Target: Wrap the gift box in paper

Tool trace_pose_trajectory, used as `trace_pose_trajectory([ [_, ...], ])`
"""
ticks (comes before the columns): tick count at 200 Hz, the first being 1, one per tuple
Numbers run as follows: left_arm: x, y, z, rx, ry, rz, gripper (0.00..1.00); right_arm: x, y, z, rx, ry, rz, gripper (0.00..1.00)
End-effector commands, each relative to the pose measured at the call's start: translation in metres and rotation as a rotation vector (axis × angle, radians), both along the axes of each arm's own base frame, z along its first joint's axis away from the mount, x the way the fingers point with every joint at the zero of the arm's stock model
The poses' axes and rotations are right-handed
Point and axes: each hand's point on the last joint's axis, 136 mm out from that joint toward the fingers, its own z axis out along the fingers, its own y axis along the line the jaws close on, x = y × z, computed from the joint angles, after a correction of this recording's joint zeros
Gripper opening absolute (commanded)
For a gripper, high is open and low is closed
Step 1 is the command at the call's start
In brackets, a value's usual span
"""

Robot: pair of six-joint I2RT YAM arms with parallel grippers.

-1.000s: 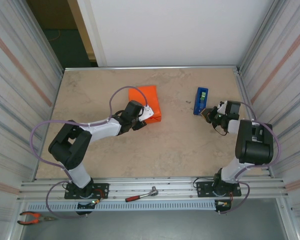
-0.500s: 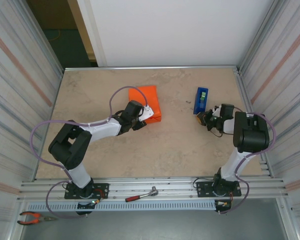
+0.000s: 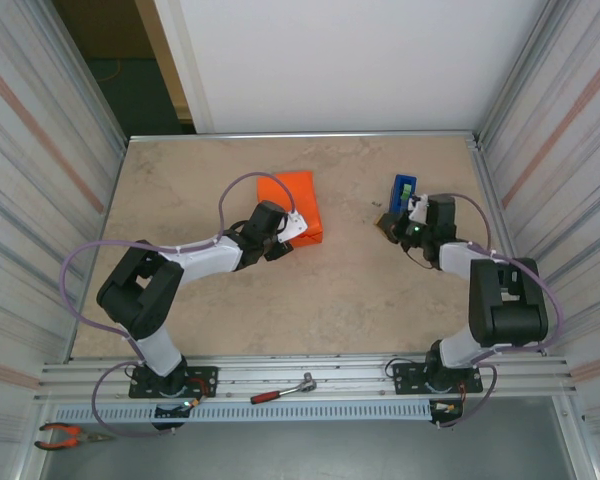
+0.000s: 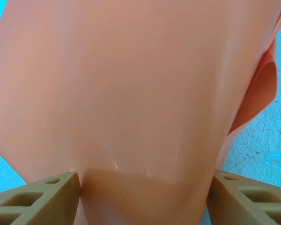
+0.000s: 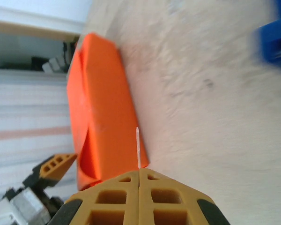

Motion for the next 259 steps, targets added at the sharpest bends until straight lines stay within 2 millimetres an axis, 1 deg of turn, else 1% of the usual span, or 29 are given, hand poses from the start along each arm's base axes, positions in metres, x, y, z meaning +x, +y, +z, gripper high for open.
trace_pose_trajectory([
  [1,-0.014,0.003,-0.019,0.050,0.072,-0.014,0.70,-0.010,0.027,0.009,-0.064,-0.057,0.074,0.00],
  [28,-0.014,0.004,-0.021,0.054,0.076,-0.012,0.70,-0.025,0.073,0.013,-0.106,-0.161,0.168,0.00],
  [60,-0.014,0.004,-0.020,0.053,0.074,-0.012,0.70,-0.039,0.114,0.009,-0.117,-0.286,0.237,0.00],
  [99,-0.014,0.005,-0.021,0.056,0.076,-0.011,0.70,-0.047,0.150,0.006,-0.085,-0.419,0.294,0.00],
  [131,-0.014,0.005,-0.021,0.058,0.074,-0.013,0.70,-0.052,0.174,0.003,-0.089,-0.494,0.305,0.00],
  [158,-0.014,0.004,-0.021,0.057,0.073,-0.012,0.70,-0.050,0.185,-0.002,-0.077,-0.518,0.292,0.00],
  [192,-0.014,0.004,-0.022,0.059,0.075,-0.014,0.69,-0.043,0.181,-0.008,-0.063,-0.524,0.235,0.00],
  [259,-0.014,0.004,-0.024,0.067,0.077,-0.016,0.69,-0.037,0.186,-0.011,-0.041,-0.527,0.222,0.00],
])
